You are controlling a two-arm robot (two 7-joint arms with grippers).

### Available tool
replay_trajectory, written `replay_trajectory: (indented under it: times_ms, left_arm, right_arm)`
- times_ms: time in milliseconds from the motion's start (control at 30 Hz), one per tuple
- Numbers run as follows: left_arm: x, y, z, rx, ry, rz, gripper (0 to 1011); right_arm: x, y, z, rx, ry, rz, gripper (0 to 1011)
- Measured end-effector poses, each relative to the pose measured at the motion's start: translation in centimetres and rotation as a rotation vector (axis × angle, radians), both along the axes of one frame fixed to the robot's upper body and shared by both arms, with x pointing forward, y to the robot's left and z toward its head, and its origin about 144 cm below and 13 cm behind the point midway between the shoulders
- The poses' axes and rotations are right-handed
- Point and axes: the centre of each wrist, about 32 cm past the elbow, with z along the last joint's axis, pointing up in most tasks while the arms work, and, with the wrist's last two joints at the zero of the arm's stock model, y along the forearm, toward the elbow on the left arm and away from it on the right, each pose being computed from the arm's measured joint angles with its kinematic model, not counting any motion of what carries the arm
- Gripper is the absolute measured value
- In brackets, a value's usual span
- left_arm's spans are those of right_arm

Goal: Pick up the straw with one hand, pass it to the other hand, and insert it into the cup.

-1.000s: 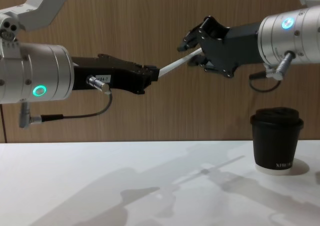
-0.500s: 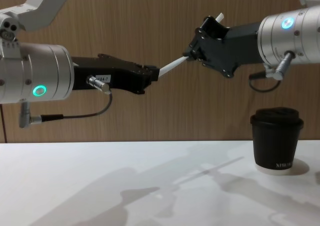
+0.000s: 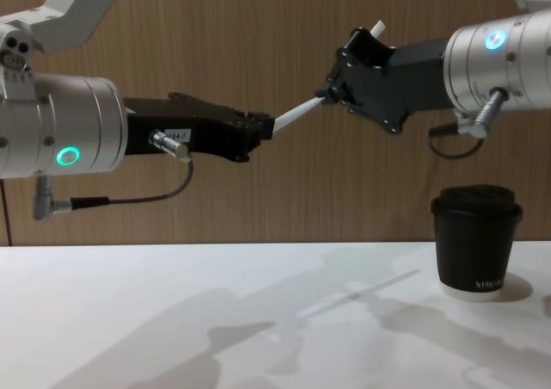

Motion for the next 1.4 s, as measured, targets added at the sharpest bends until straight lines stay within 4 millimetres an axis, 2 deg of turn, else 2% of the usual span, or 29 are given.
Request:
replay_trajectory:
  times_ms: [333, 500, 533, 633, 733, 867, 900, 967, 1033, 1400]
  left_arm:
    - [0.0, 0.0, 0.0, 0.0, 0.0, 0.0, 0]
    - [0.0, 0.0, 0.0, 0.0, 0.0, 0.0, 82]
    - [0.0, 0.0, 0.0, 0.0, 0.0, 0.0, 130]
    - [0.0, 0.0, 0.0, 0.0, 0.0, 0.0, 185]
    - [0.0, 0.0, 0.0, 0.0, 0.0, 0.0, 316]
    - [0.0, 0.0, 0.0, 0.0, 0.0, 0.0, 397]
    - [0.0, 0.0, 0.0, 0.0, 0.0, 0.0, 458]
    - [0.0, 0.0, 0.0, 0.0, 0.0, 0.0, 491]
    - [0.0, 0.0, 0.0, 0.0, 0.0, 0.0, 581]
    - [0.0, 0.0, 0.0, 0.0, 0.0, 0.0, 925]
  right_arm:
    - [0.0, 0.0, 0.0, 0.0, -0.001, 0.0, 0]
    - [-0.2, 0.3, 0.0, 0.001, -0.007, 0.006, 0]
    - [-0.3, 0.3, 0.0, 0.001, -0.009, 0.007, 0]
    - [-0.4, 0.6, 0.1, 0.003, -0.018, 0.013, 0]
    - [-0.5, 0.8, 0.1, 0.001, -0.029, 0.022, 0]
    - [-0.5, 1.2, 0.2, -0.012, -0.047, 0.035, 0]
    - [-0.5, 1.2, 0.2, -0.014, -0.051, 0.037, 0]
    - [-0.5, 1.4, 0.4, -0.027, -0.066, 0.043, 0]
    - [-0.5, 1.4, 0.5, -0.038, -0.076, 0.046, 0]
    - [-0.4, 1.3, 1.9, -0.158, -0.171, 0.055, 0]
